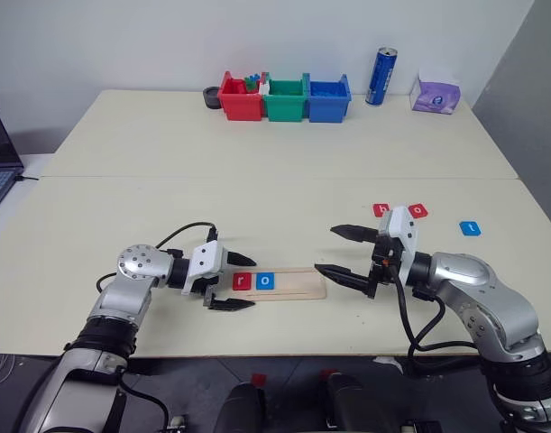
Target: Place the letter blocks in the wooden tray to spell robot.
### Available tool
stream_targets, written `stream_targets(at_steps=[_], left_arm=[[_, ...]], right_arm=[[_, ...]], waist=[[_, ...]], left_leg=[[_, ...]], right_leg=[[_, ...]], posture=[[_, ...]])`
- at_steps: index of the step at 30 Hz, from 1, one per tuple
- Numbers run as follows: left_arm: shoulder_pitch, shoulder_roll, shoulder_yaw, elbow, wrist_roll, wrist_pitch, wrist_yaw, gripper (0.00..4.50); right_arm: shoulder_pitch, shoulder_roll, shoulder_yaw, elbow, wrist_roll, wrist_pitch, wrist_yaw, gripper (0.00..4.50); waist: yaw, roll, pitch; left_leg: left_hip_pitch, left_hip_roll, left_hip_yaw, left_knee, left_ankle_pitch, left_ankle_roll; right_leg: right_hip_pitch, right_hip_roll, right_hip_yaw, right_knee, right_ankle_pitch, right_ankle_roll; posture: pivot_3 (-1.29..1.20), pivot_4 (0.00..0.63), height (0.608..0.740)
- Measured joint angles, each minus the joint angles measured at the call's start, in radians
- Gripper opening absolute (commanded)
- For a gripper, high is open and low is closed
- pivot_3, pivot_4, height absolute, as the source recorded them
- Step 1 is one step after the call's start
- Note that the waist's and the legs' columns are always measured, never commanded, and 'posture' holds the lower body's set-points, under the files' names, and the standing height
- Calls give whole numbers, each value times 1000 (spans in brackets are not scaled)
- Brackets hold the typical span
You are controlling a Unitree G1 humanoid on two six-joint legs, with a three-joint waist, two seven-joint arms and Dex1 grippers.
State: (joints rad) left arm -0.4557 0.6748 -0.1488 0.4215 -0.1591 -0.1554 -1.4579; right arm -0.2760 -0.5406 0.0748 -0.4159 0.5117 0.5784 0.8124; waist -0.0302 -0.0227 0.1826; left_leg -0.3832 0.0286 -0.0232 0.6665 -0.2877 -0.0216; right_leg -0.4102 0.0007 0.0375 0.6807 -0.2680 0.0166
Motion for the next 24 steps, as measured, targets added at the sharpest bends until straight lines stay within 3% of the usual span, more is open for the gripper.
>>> stream_targets(at_steps=[11, 16, 19, 24], left_arm=[[-39, 112, 77, -254, -140, 346, 19, 4476], [-96, -18, 118, -404, -193, 479, 224, 4476], [-64, -105, 106, -514, -197, 542, 342, 4476], [-5, -136, 73, -579, -191, 591, 434, 4476]], right_arm=[[58, -13, -100, 3, -6, 26, -99, 4500], [-32, 12, -93, 183, -198, 16, -308, 4500], [-71, 86, -93, 291, -276, -6, -430, 4500], [-99, 158, -92, 422, -353, -36, -540, 4500]], waist=[[1, 0, 0], [2, 0, 0], [-3, 0, 0], [-2, 0, 0]], left_leg=[[-1, 0, 0, 0, 0, 0], [-1, -1, 1, 3, 0, 0], [-1, 0, 1, 1, 0, 0], [-1, 1, 1, -1, 0, -1]], right_leg=[[0, 0, 0, 0, 0, 0], [0, -1, 2, 0, 0, 1], [-1, -1, 4, 0, 0, 1], [-2, 0, 4, 1, 0, 0]], posture=[[0, 150, 740], [0, 150, 740], [0, 150, 740], [0, 150, 740]])
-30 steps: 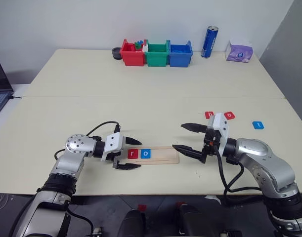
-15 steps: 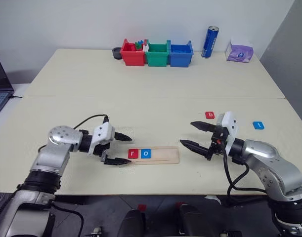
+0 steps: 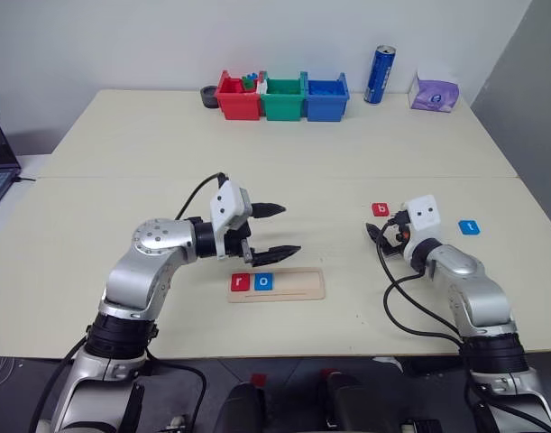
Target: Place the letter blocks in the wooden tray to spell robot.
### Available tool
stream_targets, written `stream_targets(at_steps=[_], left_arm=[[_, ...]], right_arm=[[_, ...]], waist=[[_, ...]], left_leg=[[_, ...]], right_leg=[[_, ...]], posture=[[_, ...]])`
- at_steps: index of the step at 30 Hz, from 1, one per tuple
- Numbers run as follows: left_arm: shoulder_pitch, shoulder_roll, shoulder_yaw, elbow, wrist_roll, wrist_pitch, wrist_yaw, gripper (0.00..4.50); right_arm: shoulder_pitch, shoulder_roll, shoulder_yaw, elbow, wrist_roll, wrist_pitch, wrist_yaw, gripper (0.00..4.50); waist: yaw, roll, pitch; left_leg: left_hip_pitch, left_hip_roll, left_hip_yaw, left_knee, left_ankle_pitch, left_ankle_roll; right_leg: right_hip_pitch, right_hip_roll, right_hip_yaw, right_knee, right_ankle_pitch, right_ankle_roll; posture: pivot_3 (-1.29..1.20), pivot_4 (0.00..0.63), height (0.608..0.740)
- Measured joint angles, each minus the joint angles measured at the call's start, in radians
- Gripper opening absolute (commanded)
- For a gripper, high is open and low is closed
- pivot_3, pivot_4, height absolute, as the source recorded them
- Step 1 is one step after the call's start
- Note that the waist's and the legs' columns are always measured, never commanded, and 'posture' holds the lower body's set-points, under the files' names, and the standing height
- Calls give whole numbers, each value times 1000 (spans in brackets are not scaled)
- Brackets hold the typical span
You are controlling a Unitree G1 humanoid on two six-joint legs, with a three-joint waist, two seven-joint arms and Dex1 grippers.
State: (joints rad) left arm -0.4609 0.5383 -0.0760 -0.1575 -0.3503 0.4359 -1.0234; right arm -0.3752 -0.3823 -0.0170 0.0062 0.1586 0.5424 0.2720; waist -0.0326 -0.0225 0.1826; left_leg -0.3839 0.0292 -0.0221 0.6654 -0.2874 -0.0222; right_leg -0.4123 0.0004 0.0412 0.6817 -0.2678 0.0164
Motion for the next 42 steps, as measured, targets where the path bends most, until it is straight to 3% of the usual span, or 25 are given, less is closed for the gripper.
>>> stream_targets(at_steps=[10, 18, 27, 36, 42], left_arm=[[28, -51, -36, -27, 22, 9, 124, 4476], [49, -32, -44, -68, 17, 21, 132, 4476], [50, -30, -44, -70, 15, 22, 127, 4500], [38, -51, -43, -69, -2, 20, 139, 4500], [103, 5, -35, -129, -28, 33, 114, 4500]], right_arm=[[-149, 95, -24, 257, -28, -76, -96, 4500], [-205, 114, -35, 369, -59, -139, -135, 4500], [-196, 159, -42, 352, -59, -139, -170, 1443], [-151, 164, -38, 270, -60, -98, -184, 1456], [34, 117, -2, -67, -49, 92, -128, 1456]], waist=[[1, 0, 0], [1, 0, 0], [1, 0, 0], [2, 0, 0], [2, 1, -1]], left_leg=[[0, -1, 1, 1, 0, 0], [1, -1, 1, 1, 0, 0], [1, -1, 0, 1, 0, 0], [1, -1, 0, 1, 0, 0], [0, 1, -1, -1, 0, 0]], right_leg=[[1, -2, 0, -1, 0, 0], [2, -2, 0, 0, 0, 0], [2, -3, 0, 0, 0, 0], [2, -3, 0, -1, 0, 0], [2, -3, 0, -2, 0, 1]], posture=[[0, 150, 740], [0, 150, 740], [0, 150, 740], [0, 150, 740], [0, 150, 740]])
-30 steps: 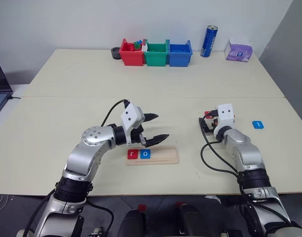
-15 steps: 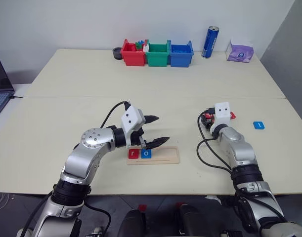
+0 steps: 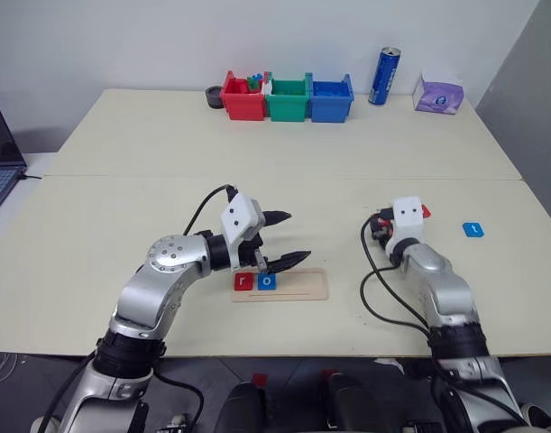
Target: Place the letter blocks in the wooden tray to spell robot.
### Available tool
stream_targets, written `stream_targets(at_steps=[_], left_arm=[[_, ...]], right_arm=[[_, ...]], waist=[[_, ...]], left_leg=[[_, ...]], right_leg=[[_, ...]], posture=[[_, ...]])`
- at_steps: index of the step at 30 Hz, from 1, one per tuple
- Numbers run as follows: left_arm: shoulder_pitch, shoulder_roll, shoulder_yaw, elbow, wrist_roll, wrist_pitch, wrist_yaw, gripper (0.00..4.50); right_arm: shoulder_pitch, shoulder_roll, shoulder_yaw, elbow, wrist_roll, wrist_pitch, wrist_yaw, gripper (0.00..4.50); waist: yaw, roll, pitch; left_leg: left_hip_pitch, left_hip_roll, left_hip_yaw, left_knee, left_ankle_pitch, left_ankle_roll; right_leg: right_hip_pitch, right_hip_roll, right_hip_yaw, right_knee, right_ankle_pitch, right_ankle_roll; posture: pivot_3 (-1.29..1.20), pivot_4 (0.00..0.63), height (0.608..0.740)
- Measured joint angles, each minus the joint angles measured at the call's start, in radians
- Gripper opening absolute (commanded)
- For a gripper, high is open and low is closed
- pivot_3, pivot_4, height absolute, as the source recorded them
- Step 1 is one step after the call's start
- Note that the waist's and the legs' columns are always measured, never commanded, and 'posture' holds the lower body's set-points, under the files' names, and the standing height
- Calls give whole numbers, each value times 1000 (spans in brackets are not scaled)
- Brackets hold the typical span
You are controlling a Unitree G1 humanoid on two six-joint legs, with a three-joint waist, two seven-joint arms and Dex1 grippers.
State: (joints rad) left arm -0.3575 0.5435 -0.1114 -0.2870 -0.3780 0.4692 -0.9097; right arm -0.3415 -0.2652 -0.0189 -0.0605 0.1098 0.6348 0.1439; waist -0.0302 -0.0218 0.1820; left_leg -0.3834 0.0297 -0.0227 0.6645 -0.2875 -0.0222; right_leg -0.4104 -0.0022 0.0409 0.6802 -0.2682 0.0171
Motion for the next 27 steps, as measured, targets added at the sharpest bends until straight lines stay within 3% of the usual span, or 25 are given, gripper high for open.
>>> stream_targets(at_steps=[9, 18, 27], left_arm=[[190, 151, 36, -201, -122, 38, -103, 4500], [145, 158, 34, -203, -135, 63, -102, 4500], [95, 157, 31, -213, -156, 113, -84, 4500]], right_arm=[[301, 11, 11, -585, 114, 455, 9, 1456], [295, 65, 102, -643, 107, 530, -42, 1456], [293, 37, 105, -633, 122, 508, 0, 4486]], waist=[[0, 0, 0], [-2, -1, 0], [-2, -1, 0]], left_leg=[[2, 0, -1, 0, 0, 0], [3, -1, 0, 1, 0, 0], [2, -1, 0, 1, 0, 0]], right_leg=[[1, 0, 0, 1, -3, 5], [2, 3, 0, 0, -3, 5], [1, 3, 0, 0, -3, 5]], posture=[[0, 150, 740], [0, 150, 740], [0, 150, 740]])
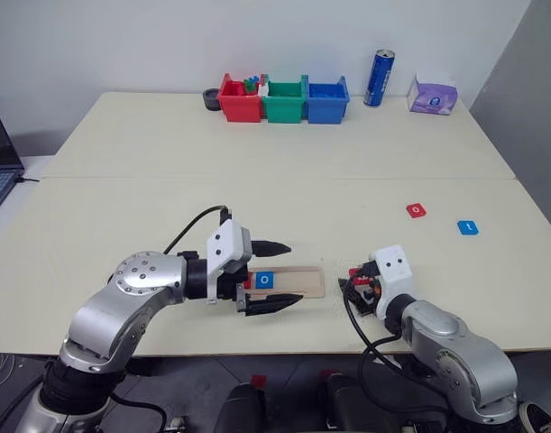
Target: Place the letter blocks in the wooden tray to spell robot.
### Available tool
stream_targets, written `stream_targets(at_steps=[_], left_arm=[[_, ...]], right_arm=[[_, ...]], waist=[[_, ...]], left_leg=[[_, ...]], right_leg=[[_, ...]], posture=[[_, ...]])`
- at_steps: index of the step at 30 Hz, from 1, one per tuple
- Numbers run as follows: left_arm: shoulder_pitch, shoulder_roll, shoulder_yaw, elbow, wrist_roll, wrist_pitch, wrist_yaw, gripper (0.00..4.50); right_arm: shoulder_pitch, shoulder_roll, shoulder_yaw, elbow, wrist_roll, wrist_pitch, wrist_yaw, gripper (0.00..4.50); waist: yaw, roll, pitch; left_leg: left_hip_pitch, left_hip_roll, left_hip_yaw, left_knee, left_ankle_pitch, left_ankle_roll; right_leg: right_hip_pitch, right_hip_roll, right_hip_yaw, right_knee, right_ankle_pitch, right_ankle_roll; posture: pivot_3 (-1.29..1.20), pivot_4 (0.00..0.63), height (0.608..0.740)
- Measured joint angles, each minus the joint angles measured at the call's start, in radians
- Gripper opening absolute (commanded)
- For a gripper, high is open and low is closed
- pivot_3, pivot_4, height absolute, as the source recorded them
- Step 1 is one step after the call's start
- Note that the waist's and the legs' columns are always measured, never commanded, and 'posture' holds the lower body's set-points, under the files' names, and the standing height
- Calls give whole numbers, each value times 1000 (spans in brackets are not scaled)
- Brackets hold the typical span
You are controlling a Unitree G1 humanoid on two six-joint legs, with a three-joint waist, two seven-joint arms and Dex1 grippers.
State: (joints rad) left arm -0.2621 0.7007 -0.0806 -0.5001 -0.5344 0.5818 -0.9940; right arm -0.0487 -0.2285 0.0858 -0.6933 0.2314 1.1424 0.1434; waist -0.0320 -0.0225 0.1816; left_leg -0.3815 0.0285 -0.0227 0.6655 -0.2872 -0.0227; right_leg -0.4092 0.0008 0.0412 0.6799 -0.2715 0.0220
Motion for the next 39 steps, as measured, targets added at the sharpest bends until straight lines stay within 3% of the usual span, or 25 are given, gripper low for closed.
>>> stream_targets(at_steps=[5, 9, 12, 16, 24, 39], left_arm=[[0, -2, -3, 5, 0, -11, -8, 4500], [-7, -12, -23, 55, 9, -48, -34, 4500], [-32, -25, -46, 99, 18, -72, -57, 4500], [-53, -28, -55, 118, 27, -93, -82, 4500], [-58, -30, -69, 126, 39, -116, -96, 4500], [-41, -25, -69, 146, 59, -146, -123, 4500]], right_arm=[[-34, -65, -137, -4, 107, -81, 147, 4486], [-92, -283, -212, 24, 226, -278, 477, 4486], [-92, -463, -161, 188, 212, -522, 766, 4486], [-145, -522, -73, 450, 147, -735, 968, 4486], [-296, -477, 27, 753, 68, -947, 1098, 4486], [-360, -447, 94, 975, 10, -1043, 1160, 4486]], waist=[[0, 0, 0], [0, 1, 1], [1, -1, 1], [-1, -1, 1], [2, -1, 2], [3, 0, 2]], left_leg=[[0, 0, 0, 0, 0, 0], [0, -1, 0, 0, 0, 0], [1, -1, 2, 0, 0, 0], [1, 0, 3, 0, 0, 0], [1, 0, 0, 1, 0, 0], [1, 0, 0, 1, 0, 0]], right_leg=[[0, 0, 0, 0, 0, 0], [1, 0, -2, -2, 0, 0], [2, 0, -3, -3, 0, 0], [2, 0, -1, -2, 2, -3], [2, 0, -1, -1, 3, -5], [2, -1, -1, 0, 3, -5]], posture=[[0, 150, 740], [0, 150, 740], [0, 150, 740], [0, 150, 740], [0, 150, 740], [0, 150, 740]])
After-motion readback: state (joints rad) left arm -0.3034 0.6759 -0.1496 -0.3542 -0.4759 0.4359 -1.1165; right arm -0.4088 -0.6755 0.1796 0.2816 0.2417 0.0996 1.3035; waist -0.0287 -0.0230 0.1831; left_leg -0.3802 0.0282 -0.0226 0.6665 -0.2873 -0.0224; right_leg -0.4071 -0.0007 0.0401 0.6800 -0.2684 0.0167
